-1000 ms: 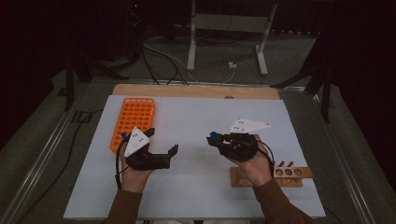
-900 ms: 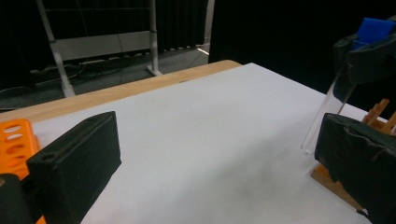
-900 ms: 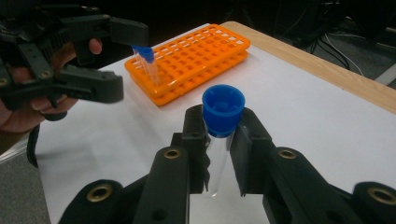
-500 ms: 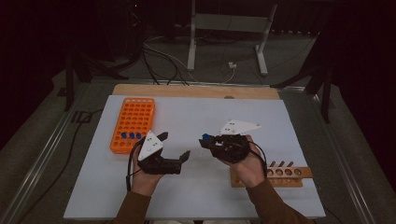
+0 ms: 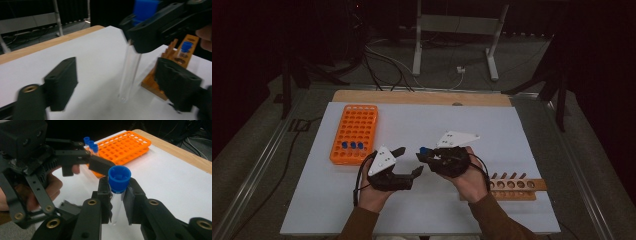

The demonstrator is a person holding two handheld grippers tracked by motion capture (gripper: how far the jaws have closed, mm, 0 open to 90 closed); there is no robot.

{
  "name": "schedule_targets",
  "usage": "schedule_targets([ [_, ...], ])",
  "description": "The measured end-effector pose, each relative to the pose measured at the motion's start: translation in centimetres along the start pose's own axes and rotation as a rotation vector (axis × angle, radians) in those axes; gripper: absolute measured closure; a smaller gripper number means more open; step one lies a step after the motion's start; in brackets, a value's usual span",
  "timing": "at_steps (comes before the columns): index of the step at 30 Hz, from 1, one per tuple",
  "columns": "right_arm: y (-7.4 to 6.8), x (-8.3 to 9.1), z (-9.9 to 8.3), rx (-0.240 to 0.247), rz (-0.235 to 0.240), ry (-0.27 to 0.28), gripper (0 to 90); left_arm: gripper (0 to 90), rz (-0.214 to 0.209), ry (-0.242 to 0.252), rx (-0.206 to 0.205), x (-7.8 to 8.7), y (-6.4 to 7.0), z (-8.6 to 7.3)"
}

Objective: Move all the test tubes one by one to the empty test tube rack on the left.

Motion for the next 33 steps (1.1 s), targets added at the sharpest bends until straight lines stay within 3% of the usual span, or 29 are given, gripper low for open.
schedule_targets([
  [2, -0.2, -0.2, 0.0, 0.006, 0.007, -0.002, 76.9, 26.3, -0.011, 0.003, -0.009, 0.0, 0.3, 0.0],
  [7, -0.5, -0.6, 0.0, 0.011, 0.013, -0.01, 77.0, 47.9, -0.023, 0.006, -0.04, 0.0, 0.6, -0.1],
  [17, -0.6, -0.7, -0.1, 0.014, 0.021, -0.011, 76.9, 74.2, -0.053, 0.017, -0.057, 0.2, 0.9, -0.1],
  [24, -0.6, -0.6, -0.1, 0.007, 0.027, -0.007, 76.3, 78.2, -0.056, 0.025, -0.051, 0.2, 0.8, 0.0],
  [27, -0.6, -0.3, 0.1, -0.013, 0.046, 0.024, 67.9, 78.4, -0.044, 0.019, -0.05, 0.3, 0.5, -0.1],
  [30, -0.6, 0.1, 0.2, 0.001, 0.042, 0.037, 57.6, 78.4, -0.032, 0.018, -0.036, 0.4, 0.1, -0.1],
  [33, -0.6, 0.5, 0.3, 0.01, 0.02, 0.053, 41.5, 78.4, -0.025, 0.016, -0.026, 0.5, -0.3, -0.1],
])
Point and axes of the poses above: each handheld gripper's, and its own axes: x roughly backward along the jaws, z roughly out of its top, y roughly to its right, the point moved 4 cm from there along -x, roughly forward along the jaws, and after that the axes turned 15 degrees about z, right-handed, at the moved point
